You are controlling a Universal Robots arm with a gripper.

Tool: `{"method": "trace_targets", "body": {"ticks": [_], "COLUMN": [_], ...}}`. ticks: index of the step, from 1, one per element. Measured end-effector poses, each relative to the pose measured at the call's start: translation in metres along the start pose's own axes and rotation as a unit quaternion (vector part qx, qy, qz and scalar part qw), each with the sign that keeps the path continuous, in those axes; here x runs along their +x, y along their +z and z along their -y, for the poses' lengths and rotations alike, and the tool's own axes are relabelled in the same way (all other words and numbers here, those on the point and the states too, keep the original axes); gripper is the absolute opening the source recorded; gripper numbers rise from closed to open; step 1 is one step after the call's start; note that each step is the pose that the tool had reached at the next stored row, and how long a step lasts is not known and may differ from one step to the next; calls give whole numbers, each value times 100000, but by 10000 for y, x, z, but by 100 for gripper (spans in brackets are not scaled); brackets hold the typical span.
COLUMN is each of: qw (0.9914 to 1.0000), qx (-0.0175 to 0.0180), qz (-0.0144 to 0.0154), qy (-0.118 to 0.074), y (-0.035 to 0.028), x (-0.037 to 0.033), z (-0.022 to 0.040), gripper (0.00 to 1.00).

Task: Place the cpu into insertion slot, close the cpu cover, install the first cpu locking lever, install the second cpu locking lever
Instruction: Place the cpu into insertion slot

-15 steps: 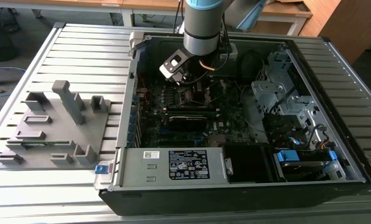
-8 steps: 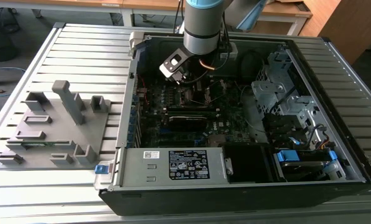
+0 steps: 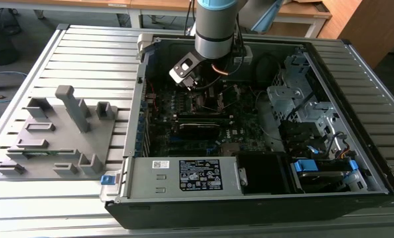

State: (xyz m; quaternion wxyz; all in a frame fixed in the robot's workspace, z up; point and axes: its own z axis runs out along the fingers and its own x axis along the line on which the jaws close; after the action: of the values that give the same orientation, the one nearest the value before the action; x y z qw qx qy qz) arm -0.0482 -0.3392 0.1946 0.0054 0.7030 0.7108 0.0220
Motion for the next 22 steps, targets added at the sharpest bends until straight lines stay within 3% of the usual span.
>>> {"method": "trace_targets", "body": {"ticks": [11, 18, 22], "qw": [100000, 100000, 99995], "qx": [6, -3, -12], "qz": [11, -2, 52], "qy": [-3, -1, 989], "y": [23, -3, 0], "x": [-1, 0, -1], "z": [1, 0, 0], "gripper": [54, 54, 54]}}
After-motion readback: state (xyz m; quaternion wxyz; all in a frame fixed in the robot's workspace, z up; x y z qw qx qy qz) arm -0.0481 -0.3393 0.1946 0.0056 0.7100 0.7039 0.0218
